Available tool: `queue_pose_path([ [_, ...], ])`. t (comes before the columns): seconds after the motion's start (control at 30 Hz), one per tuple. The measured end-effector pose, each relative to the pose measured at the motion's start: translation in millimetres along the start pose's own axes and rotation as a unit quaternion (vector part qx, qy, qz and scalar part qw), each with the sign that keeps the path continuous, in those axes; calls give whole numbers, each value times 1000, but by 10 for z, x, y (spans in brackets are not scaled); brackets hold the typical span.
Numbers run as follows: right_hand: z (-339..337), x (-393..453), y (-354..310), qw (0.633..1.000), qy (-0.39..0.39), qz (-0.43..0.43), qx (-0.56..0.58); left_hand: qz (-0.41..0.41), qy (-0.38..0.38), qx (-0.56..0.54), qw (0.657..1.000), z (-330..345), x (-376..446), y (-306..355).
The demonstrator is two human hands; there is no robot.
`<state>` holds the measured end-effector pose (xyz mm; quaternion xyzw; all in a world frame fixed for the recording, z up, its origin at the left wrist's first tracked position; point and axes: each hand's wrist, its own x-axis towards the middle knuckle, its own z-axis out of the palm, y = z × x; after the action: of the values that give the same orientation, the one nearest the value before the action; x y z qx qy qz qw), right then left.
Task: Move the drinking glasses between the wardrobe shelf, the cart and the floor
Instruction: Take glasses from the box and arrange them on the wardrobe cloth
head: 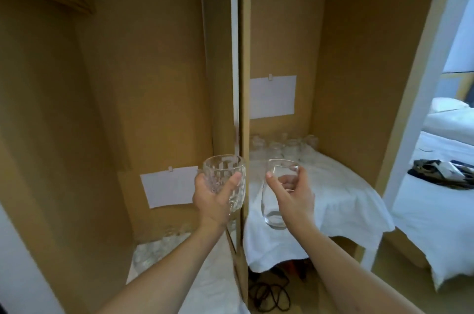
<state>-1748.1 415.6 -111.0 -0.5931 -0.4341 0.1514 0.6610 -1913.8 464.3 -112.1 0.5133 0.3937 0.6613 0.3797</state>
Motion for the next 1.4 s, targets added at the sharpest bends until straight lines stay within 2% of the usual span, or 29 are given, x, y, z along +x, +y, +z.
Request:
queue_pose_path([
  [0.3,-1153,135,357,998,24,25,-46,-20,-71,42,996,1034,-754,-68],
  [0.7,-1715,530,755,994,22,76,-73,-99,-39,104,989,1845,-726,-309],
  [0.93,-1602,1043,961,991,16,87,-98,-114,-56,92,988,2204,-368,-642],
  [1.4,-786,2159,1692,987,-37,101,-120,-179,-5,152,972,2485,729,-1650],
])
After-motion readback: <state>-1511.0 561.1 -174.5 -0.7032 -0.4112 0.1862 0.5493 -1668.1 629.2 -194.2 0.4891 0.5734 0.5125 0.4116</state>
